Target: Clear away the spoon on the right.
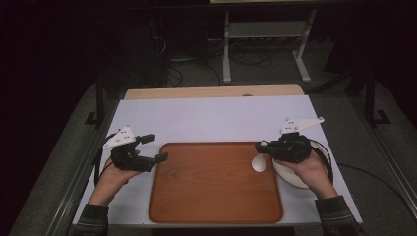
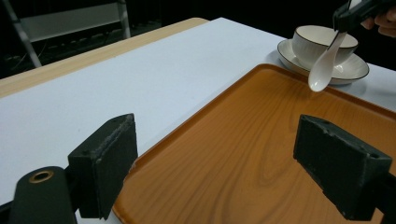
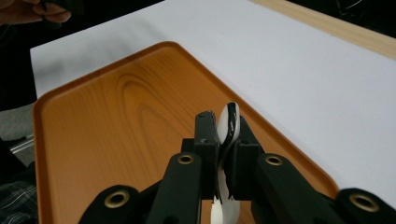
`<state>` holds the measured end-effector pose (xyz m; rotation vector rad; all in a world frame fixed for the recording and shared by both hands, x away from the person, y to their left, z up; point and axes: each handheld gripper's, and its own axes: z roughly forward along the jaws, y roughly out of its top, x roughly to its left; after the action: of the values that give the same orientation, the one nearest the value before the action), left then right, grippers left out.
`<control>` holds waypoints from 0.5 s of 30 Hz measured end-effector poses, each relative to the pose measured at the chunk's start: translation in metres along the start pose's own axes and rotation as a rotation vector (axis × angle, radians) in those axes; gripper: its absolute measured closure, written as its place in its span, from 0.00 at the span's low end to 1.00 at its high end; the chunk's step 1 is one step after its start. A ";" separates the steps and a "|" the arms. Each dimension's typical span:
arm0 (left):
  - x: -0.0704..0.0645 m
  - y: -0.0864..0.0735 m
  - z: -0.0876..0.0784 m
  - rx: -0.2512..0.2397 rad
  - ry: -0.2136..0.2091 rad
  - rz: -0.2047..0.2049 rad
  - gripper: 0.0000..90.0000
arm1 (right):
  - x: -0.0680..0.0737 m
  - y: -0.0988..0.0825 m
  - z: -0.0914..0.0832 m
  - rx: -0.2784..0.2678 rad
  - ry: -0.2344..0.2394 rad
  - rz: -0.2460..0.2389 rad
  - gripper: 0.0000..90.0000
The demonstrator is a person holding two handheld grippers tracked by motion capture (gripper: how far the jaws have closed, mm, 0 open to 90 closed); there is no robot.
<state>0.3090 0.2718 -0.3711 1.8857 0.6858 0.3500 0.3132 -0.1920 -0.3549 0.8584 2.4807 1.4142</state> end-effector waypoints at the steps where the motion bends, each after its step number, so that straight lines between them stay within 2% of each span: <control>1: 0.000 0.000 0.000 0.000 0.000 0.000 0.15 | 0.001 -0.001 0.002 0.007 0.003 -0.001 0.93; 9: 0.000 0.000 0.000 -0.002 0.001 0.001 0.15 | 0.006 -0.005 0.019 0.068 0.036 -0.010 0.93; 15: 0.000 0.000 0.000 0.000 -0.001 0.001 0.15 | 0.008 -0.006 0.027 0.093 0.047 -0.022 0.93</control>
<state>0.3090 0.2717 -0.3711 1.8866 0.6845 0.3500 0.3154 -0.1704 -0.3728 0.8212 2.6014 1.3366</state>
